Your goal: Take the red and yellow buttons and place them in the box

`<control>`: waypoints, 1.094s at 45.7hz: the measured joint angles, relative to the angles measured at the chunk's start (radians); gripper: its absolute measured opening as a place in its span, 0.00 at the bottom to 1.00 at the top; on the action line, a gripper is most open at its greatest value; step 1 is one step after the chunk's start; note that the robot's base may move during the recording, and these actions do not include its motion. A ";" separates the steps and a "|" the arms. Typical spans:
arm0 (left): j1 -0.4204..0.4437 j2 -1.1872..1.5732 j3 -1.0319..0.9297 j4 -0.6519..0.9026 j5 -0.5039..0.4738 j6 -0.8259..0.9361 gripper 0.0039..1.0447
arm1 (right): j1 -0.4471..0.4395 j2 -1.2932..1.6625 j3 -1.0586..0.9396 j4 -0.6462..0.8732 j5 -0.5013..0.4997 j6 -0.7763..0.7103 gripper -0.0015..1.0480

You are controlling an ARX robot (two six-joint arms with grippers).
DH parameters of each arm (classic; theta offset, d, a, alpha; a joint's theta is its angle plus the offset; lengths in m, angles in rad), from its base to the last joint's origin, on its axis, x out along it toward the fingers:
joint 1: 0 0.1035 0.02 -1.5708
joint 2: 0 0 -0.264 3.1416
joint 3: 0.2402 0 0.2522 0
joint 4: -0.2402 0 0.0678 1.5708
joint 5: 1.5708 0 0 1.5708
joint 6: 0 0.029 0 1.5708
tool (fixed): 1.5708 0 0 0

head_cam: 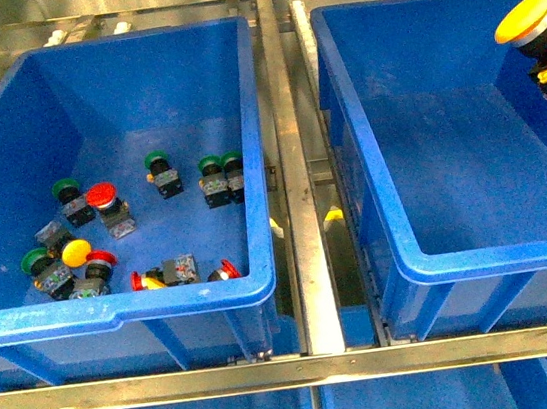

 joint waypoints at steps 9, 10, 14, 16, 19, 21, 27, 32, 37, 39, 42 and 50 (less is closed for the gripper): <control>0.000 -0.138 -0.014 -0.121 -0.003 0.000 0.02 | 0.009 -0.002 0.000 -0.008 0.019 0.006 0.32; 0.002 -0.160 -0.014 -0.140 -0.005 0.000 0.02 | 0.013 -0.002 0.000 -0.008 0.021 0.007 0.32; 0.002 -0.237 -0.015 -0.206 -0.003 0.000 0.02 | 0.039 -0.004 0.002 -0.010 0.026 0.013 0.32; 0.002 -0.270 -0.015 -0.238 -0.003 0.000 0.02 | 0.042 -0.004 0.002 -0.013 0.035 0.016 0.32; 0.002 -0.325 -0.016 -0.286 -0.002 0.000 0.02 | 0.044 -0.005 0.002 -0.013 0.050 0.020 0.32; 0.002 -0.355 -0.016 -0.315 -0.002 0.000 0.02 | 0.047 -0.008 0.002 -0.013 0.053 0.023 0.32; 0.002 -0.417 -0.016 -0.368 0.003 0.000 0.02 | 0.050 -0.019 0.001 -0.013 0.054 0.023 0.32; 0.002 -0.469 -0.016 -0.423 0.001 0.001 0.02 | 0.049 -0.022 -0.003 -0.013 0.071 0.026 0.32; 0.002 -0.520 -0.016 -0.471 0.000 0.001 0.02 | 0.062 -0.025 -0.005 -0.013 0.069 0.027 0.32; 0.002 -0.539 -0.016 -0.491 0.000 0.001 0.02 | 0.063 -0.025 -0.008 -0.013 0.072 0.028 0.32; 0.002 -0.567 -0.016 -0.520 0.000 0.001 0.02 | 0.063 -0.025 -0.011 -0.013 0.077 0.032 0.32; 0.002 -0.618 -0.016 -0.570 0.000 0.001 0.02 | 0.063 -0.026 -0.015 -0.013 0.080 0.042 0.32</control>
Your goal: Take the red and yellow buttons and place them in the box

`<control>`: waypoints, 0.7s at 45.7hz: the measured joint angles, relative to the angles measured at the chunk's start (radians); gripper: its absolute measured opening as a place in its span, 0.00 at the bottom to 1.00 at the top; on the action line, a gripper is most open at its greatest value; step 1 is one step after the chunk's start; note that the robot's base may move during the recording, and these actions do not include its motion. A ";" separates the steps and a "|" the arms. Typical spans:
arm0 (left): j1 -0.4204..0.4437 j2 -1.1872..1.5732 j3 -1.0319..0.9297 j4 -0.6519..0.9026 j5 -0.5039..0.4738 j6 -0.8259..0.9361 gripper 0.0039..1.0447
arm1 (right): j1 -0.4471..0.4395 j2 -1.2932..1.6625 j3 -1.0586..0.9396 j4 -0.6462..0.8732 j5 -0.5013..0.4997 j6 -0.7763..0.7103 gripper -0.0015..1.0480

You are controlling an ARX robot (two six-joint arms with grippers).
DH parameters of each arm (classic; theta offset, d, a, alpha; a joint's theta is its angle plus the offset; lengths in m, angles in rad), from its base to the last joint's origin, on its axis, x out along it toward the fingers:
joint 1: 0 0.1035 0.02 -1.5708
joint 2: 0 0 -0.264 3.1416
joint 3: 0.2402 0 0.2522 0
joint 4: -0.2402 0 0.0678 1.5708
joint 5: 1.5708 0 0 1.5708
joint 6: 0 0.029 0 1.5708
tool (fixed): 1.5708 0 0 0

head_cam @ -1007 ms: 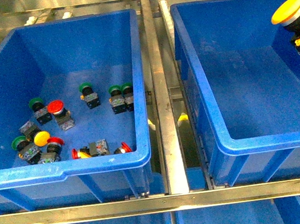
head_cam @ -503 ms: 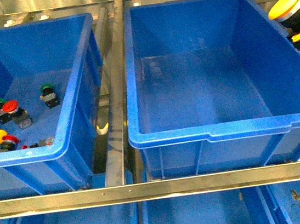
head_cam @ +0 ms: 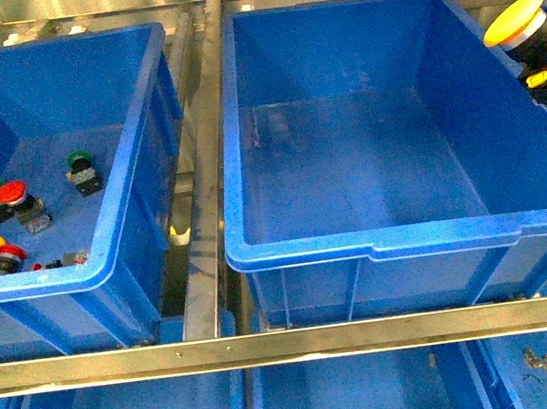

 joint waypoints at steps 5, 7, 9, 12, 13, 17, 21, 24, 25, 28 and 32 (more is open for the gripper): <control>0.000 -0.022 0.000 -0.021 0.000 0.000 0.02 | 0.000 -0.006 -0.008 0.000 0.000 0.004 0.32; 0.000 -0.034 0.000 -0.034 0.000 0.000 0.02 | 0.000 -0.010 -0.012 0.000 -0.002 0.006 0.32; 0.000 -0.045 0.000 -0.047 -0.001 0.000 0.02 | 0.001 -0.016 -0.019 -0.002 -0.010 0.006 0.32; 0.000 -0.061 0.000 -0.060 -0.001 0.000 0.02 | 0.001 -0.019 -0.024 -0.002 -0.013 0.006 0.32; 0.000 -0.065 0.000 -0.064 -0.001 0.000 0.02 | 0.001 -0.021 -0.026 -0.003 -0.013 0.006 0.32; 0.000 -0.178 0.000 -0.214 -0.002 0.001 0.02 | 0.001 -0.025 -0.033 -0.007 -0.015 0.008 0.32; 0.000 -0.217 0.000 -0.233 -0.001 0.002 0.02 | 0.000 -0.025 -0.035 -0.009 -0.019 0.010 0.32; 0.000 -0.222 0.000 -0.240 -0.001 0.002 0.02 | 0.000 -0.038 -0.037 -0.009 -0.022 0.013 0.32; 0.000 -0.223 0.000 -0.239 -0.001 0.002 0.02 | -0.001 -0.042 -0.038 -0.009 -0.022 0.014 0.32; 0.000 -0.223 0.000 -0.240 0.000 0.002 0.02 | -0.003 -0.055 -0.053 -0.009 -0.025 0.018 0.32; 0.000 -0.223 0.000 -0.240 0.000 0.002 0.02 | -0.005 -0.069 -0.069 -0.015 -0.032 0.022 0.32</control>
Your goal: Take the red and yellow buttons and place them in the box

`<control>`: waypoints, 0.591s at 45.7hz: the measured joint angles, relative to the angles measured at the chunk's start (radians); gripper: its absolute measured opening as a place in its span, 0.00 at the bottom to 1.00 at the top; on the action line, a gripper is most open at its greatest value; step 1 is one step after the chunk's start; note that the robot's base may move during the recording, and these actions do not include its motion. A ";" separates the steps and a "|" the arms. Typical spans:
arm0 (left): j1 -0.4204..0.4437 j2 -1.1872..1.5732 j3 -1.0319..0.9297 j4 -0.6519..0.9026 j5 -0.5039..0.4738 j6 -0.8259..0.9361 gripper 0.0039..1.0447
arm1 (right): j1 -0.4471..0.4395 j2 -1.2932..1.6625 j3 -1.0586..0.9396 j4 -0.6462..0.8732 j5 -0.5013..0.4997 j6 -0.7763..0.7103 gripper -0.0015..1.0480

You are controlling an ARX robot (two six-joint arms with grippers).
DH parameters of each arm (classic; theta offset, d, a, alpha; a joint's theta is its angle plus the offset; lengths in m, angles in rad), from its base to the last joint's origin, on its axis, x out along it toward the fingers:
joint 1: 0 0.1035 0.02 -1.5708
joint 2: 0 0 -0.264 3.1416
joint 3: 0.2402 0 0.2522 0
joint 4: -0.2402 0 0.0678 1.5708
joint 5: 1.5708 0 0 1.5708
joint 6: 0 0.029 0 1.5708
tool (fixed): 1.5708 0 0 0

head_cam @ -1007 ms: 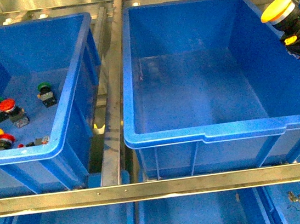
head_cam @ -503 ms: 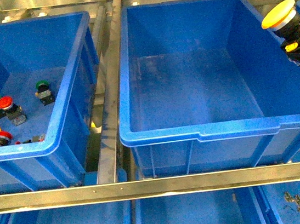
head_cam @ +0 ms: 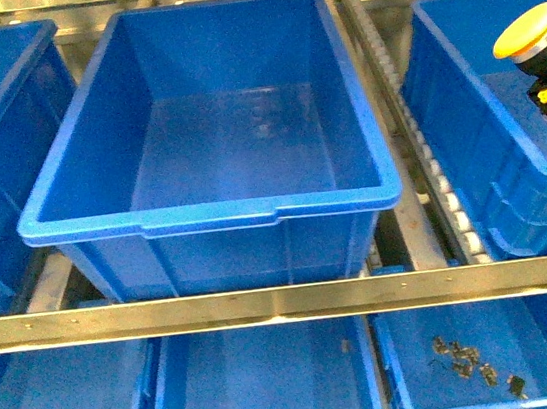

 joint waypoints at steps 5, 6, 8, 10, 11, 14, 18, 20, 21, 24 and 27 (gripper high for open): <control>0.000 0.000 0.000 0.000 0.000 0.000 0.02 | 0.000 -0.006 -0.007 0.000 -0.003 0.006 0.32; 0.000 0.000 0.000 0.000 0.000 0.000 0.02 | 0.000 -0.006 -0.008 0.000 -0.003 0.007 0.32; 0.000 0.000 0.000 0.000 0.000 0.000 0.02 | 0.001 -0.006 -0.009 0.003 -0.004 0.009 0.32; 0.000 0.000 0.000 0.000 0.000 0.000 0.02 | 0.004 -0.006 -0.009 0.016 -0.013 0.013 0.32; 0.000 0.000 0.000 0.000 0.001 0.000 0.02 | 0.005 -0.006 -0.009 0.019 -0.014 0.014 0.32; 0.001 0.000 0.000 0.000 0.004 0.000 0.02 | 0.006 -0.006 -0.009 0.031 -0.018 0.019 0.32; 0.001 0.000 0.000 0.000 0.004 0.001 0.02 | 0.003 0.000 -0.009 0.036 -0.013 0.028 0.32; 0.001 0.000 0.000 0.000 0.003 0.001 0.02 | 0.011 0.004 -0.004 0.041 -0.026 0.031 0.32; 0.001 0.000 0.000 0.000 0.003 0.001 0.02 | 0.015 0.008 0.000 0.045 -0.035 0.032 0.32; 0.001 0.000 0.000 0.000 0.002 0.001 0.02 | 0.023 0.018 0.011 0.048 -0.037 0.034 0.32; 0.001 0.000 0.000 0.000 0.001 0.001 0.02 | 0.026 0.029 0.015 0.050 -0.037 0.034 0.32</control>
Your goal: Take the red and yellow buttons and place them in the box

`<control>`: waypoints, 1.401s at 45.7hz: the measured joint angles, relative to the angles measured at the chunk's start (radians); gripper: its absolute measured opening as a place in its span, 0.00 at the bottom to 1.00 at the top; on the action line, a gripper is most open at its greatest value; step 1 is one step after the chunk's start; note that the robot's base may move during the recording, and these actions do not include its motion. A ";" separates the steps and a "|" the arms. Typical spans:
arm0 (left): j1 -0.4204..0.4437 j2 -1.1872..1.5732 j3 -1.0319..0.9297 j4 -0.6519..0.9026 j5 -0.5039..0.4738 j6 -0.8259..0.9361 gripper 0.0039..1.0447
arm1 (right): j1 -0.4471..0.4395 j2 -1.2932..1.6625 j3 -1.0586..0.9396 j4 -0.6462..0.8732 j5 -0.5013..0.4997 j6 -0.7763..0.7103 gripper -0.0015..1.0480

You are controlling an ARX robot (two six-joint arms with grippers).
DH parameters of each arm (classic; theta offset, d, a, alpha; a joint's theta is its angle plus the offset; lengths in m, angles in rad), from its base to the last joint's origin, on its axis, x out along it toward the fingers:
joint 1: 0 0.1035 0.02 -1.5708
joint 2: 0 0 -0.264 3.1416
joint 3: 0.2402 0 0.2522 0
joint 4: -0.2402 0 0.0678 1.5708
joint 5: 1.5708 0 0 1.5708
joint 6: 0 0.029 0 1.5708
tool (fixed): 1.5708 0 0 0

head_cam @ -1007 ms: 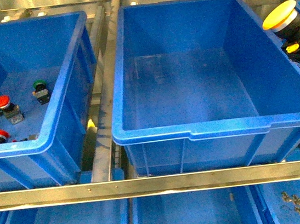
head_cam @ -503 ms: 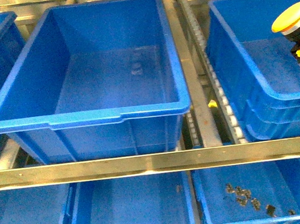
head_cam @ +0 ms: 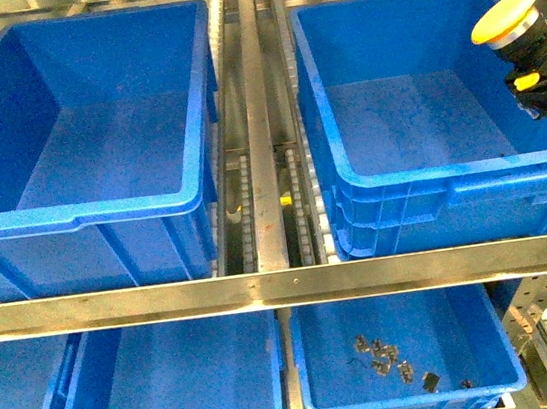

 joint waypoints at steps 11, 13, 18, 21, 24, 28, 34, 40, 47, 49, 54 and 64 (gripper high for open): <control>0.000 0.000 0.000 0.000 0.000 0.000 0.02 | 0.009 0.030 0.016 0.010 -0.006 0.004 0.32; 0.000 0.000 0.000 0.000 0.000 0.000 0.11 | 0.008 0.035 0.019 0.011 -0.005 0.004 0.32; 0.000 0.000 0.000 0.000 0.000 0.000 0.25 | -0.007 0.065 0.032 0.022 -0.005 0.005 0.32; 0.000 0.000 0.000 0.000 0.000 0.000 0.36 | -0.025 0.102 0.054 0.026 -0.004 0.014 0.32; 0.000 0.000 0.000 0.000 0.000 0.000 0.49 | -0.046 0.174 0.107 0.037 -0.008 0.014 0.32; 0.000 0.000 0.000 0.000 0.000 0.000 0.70 | -0.067 0.314 0.254 0.022 0.010 0.050 0.32; 0.000 0.000 0.000 0.000 0.000 0.000 0.94 | -0.079 0.528 0.519 -0.069 0.053 0.179 0.32; 0.000 0.000 0.000 0.000 0.000 0.002 0.92 | -0.084 0.773 0.848 -0.212 0.125 0.294 0.32; 0.000 0.000 0.000 0.000 0.000 0.002 0.92 | -0.091 1.005 1.199 -0.387 0.179 0.414 0.32; 0.000 0.000 0.000 0.000 0.000 0.002 0.92 | -0.092 1.066 1.296 -0.435 0.188 0.438 0.32; 0.000 0.000 0.000 0.000 0.000 0.002 0.92 | -0.094 1.244 1.595 -0.587 0.221 0.473 0.32; 0.000 0.000 0.000 0.000 0.000 0.002 0.92 | -0.089 1.488 1.965 -0.779 0.272 0.536 0.32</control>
